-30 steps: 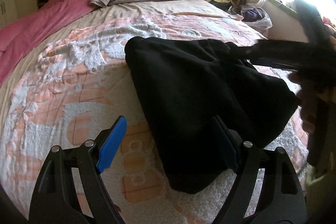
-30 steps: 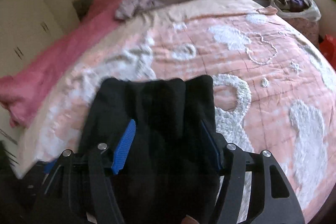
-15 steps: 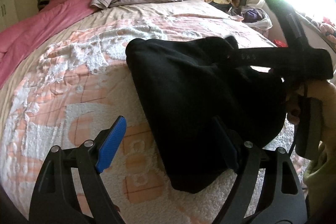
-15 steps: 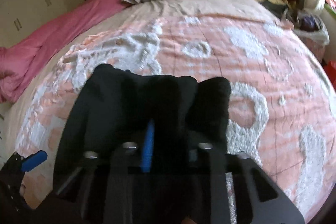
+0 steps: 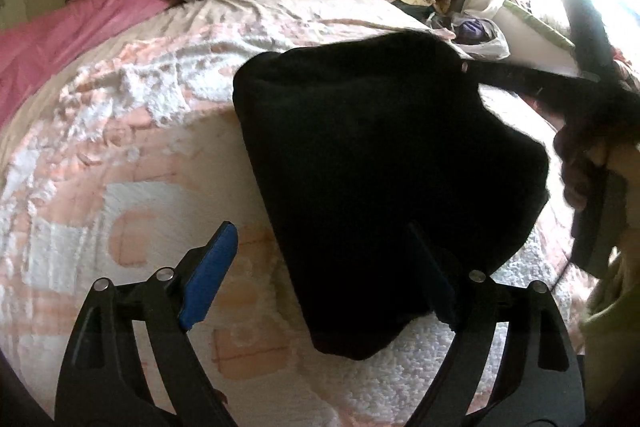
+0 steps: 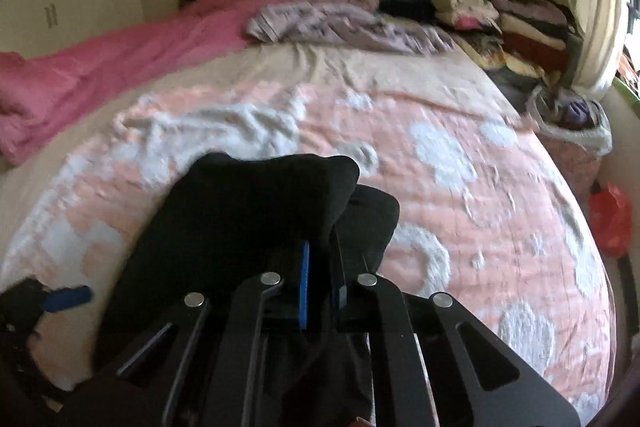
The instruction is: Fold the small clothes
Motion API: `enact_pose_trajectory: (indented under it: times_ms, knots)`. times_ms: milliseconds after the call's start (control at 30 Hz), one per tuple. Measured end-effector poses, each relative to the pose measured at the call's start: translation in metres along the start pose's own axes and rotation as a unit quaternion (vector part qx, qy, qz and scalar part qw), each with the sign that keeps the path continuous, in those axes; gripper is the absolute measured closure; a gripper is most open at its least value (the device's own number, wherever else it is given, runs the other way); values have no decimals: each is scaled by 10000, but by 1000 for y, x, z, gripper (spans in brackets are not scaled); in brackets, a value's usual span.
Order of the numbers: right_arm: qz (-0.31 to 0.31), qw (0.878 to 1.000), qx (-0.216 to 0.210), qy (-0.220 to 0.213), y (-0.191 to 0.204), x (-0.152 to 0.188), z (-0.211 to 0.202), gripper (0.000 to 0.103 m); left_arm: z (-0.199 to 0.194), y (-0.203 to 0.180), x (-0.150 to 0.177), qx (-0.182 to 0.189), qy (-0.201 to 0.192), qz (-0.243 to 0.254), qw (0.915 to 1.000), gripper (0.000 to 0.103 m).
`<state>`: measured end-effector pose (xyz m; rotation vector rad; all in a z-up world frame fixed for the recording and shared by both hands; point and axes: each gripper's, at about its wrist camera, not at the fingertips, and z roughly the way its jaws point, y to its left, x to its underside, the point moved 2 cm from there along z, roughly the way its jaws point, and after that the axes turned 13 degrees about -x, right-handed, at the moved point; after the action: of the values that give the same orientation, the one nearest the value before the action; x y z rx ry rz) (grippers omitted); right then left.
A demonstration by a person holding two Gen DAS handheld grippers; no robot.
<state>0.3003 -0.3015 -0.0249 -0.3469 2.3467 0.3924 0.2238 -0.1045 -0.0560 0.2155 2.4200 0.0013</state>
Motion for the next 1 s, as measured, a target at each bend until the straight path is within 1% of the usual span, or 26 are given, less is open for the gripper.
enact_pose_trajectory:
  times_ms: [100,200,267,300,333,367,467,533,633,733,767,800,833,900,933,967,1000]
  knots:
    - [327,9992,58,233,-20,21,19,96,4,-1,2,154,95,-60,9998,24]
    - [556,9984,43,132,-29,36,25,95,7,-3,4,227,154,-78,9996,24]
    - [601,9980,207,53,-32,38,21,82,8,-4,5,253,184,-110,9994,24]
    - [640,9977,210,40,-32,38,18,79,8,-3,5,256,196,-120,9994,24]
    - [724,9972,195,-41,-32,38,9,73,8,-3,6,250,206,-135,9994,24]
    - [760,9969,170,-126,-30,38,1,70,8,-2,6,237,204,-136,9994,24]
    - [744,9958,61,-532,-18,41,-35,68,7,1,7,242,213,-171,9993,24]
    - [675,9952,-202,-674,-5,45,-55,68,5,2,8,247,206,-182,9993,24]
    - [349,9954,-520,-719,23,53,-74,68,2,0,10,225,175,-165,9995,24]
    - [131,9939,-936,-561,49,63,-75,69,0,0,12,229,177,-180,9994,24]
    - [113,9941,-967,-476,53,65,-72,69,-1,0,12,228,179,-187,9994,24]
    - [96,9954,-892,-351,55,69,-66,69,-1,0,13,225,187,-187,9994,24]
    - [130,9970,-731,-202,54,74,-58,70,-2,0,13,224,185,-189,9994,24]
    - [272,9983,-507,77,45,83,-46,73,-1,0,13,234,182,-188,9994,24]
    - [363,9984,-406,176,40,89,-41,79,-2,0,13,246,182,-188,9994,23]
    - [397,9983,-384,171,38,93,-39,82,-2,0,13,258,190,-181,9993,23]
    - [431,9981,-411,144,37,95,-39,82,-2,-1,14,258,195,-172,9993,23]
